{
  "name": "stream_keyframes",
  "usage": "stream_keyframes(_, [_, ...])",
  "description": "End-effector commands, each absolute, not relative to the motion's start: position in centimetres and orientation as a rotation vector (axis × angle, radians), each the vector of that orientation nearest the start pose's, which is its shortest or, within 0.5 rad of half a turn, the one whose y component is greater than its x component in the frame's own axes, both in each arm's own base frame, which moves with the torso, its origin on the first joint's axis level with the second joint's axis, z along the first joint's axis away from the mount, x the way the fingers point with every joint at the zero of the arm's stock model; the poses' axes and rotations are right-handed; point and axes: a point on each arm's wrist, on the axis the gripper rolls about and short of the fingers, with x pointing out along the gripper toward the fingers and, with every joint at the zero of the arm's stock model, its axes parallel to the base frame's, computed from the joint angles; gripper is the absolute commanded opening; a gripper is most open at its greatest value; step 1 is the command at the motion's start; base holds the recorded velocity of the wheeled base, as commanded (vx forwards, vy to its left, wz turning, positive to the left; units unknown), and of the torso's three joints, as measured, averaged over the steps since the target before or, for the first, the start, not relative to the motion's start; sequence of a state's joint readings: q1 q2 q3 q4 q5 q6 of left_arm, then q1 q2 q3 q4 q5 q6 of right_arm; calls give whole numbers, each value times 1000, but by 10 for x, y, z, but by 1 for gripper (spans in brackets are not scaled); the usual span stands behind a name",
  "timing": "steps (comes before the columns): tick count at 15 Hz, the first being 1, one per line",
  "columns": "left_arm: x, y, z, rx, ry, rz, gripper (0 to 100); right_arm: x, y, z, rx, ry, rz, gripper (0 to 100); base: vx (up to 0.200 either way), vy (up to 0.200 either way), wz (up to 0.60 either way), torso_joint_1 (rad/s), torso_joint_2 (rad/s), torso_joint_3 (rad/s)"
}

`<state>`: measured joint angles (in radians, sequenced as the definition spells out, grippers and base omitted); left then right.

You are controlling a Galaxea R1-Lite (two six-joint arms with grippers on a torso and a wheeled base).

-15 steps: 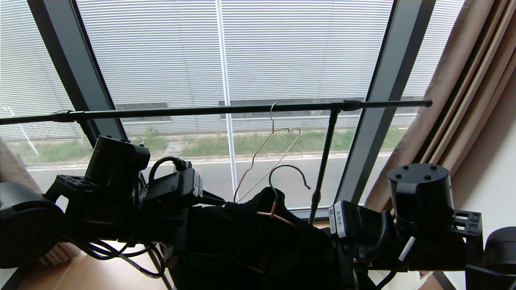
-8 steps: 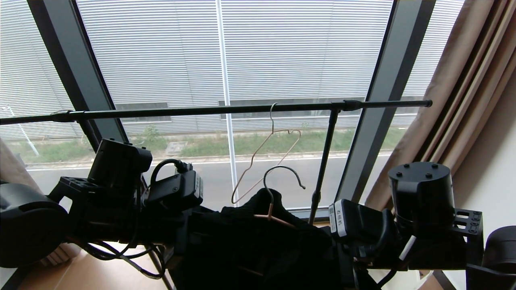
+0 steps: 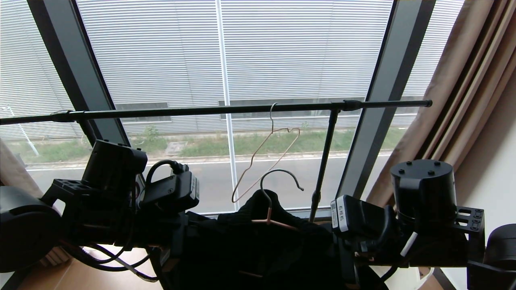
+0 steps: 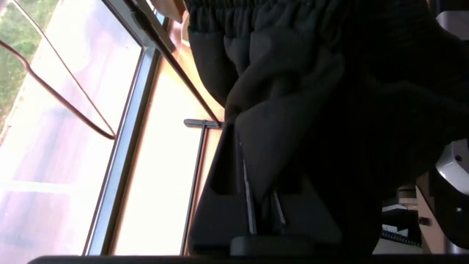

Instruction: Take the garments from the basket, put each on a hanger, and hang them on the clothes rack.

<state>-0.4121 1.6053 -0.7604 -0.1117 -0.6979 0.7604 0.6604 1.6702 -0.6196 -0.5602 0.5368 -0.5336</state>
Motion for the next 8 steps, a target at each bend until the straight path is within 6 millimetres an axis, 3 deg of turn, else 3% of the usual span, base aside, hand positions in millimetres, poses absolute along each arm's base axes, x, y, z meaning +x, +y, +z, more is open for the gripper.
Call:
stream_keyframes(1, [227,-115,156,539,315,-1279,0,205,173,138,-490,196,1279,0,0,0,0,0,0,0])
stream_keyframes(8, [228,-107,155,530,324,-1254,0,206,169,138,-487,202,1264,0,0,0,0,0,0,0])
